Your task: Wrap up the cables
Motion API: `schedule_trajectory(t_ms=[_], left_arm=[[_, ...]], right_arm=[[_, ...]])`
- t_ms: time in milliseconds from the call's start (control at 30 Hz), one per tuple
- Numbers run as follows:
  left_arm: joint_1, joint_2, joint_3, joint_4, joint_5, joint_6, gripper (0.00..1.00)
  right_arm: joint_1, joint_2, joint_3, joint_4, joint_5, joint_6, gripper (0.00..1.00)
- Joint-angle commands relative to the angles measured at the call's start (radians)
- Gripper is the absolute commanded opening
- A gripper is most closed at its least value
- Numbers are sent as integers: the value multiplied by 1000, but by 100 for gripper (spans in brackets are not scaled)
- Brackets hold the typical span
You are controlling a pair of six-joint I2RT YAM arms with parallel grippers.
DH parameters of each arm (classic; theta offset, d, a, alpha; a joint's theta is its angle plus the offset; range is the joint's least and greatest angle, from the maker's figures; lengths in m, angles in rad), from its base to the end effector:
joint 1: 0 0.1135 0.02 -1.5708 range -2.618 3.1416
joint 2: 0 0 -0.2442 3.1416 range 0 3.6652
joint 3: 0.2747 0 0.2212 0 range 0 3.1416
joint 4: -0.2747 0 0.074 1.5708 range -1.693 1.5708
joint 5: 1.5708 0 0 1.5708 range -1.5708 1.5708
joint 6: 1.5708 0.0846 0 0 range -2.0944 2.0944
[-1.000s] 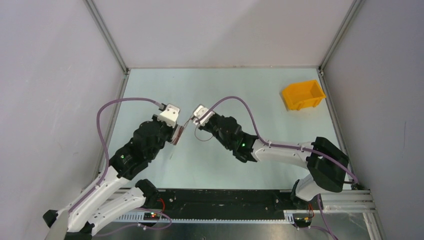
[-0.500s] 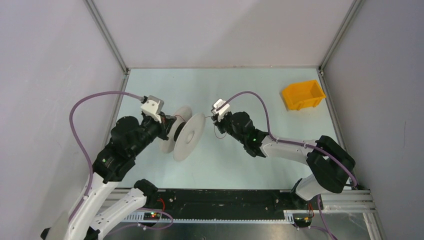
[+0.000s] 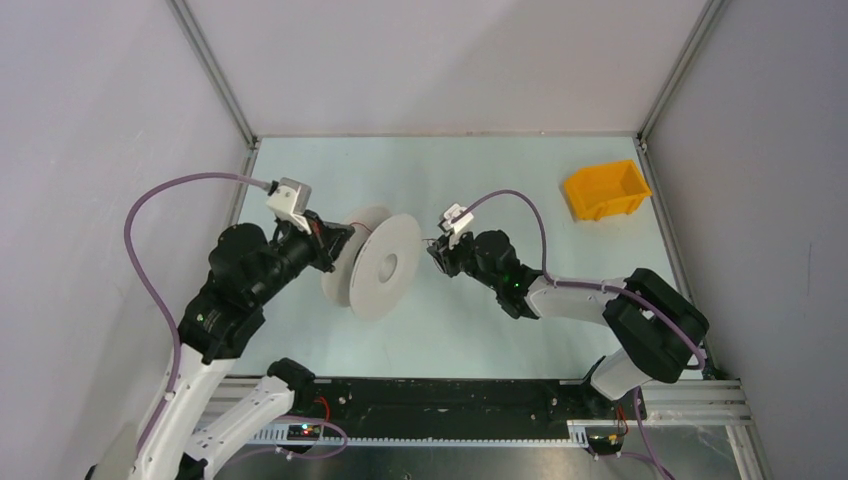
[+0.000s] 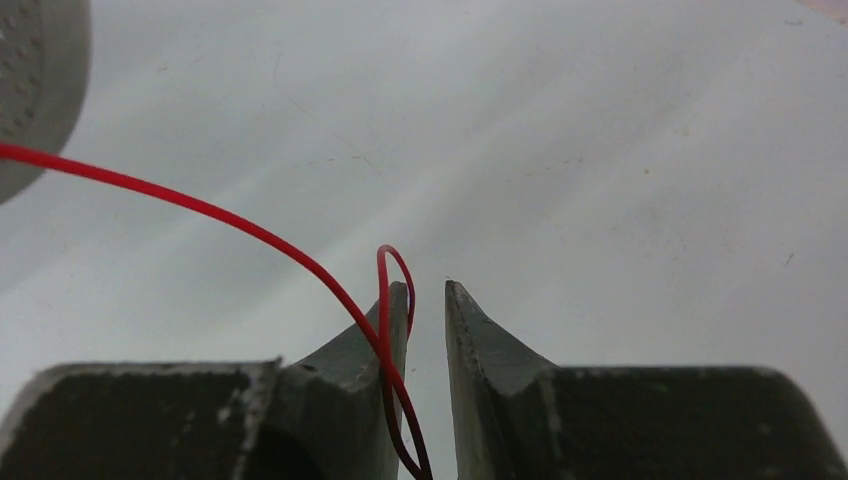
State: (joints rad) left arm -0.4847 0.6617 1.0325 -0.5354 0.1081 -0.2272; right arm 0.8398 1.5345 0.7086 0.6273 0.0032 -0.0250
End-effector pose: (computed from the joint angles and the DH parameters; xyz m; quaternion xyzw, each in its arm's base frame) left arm 0.1373 -0.0826 0.3707 0.1324 0.7509 -0.2636 0.5908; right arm 0.2372 0.2642 0.2104 -0.3233 0.7029 0.2499 0.5822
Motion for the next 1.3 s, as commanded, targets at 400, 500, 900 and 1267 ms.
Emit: schedule_trajectory(t_ms=[400, 500, 900, 1267], left_arm=[[50, -20, 78, 84, -102, -40, 0], [55, -24, 69, 84, -104, -44, 0], [82, -31, 86, 61, -161, -10, 0], [84, -21, 87, 62, -81, -40, 0]], right_arm=[[-24, 2, -53, 77, -35, 67, 24], [-27, -4, -62, 78, -34, 70, 24], [-82, -32, -104, 67, -17, 105, 24], [-89, -52, -131, 137, -91, 119, 23]])
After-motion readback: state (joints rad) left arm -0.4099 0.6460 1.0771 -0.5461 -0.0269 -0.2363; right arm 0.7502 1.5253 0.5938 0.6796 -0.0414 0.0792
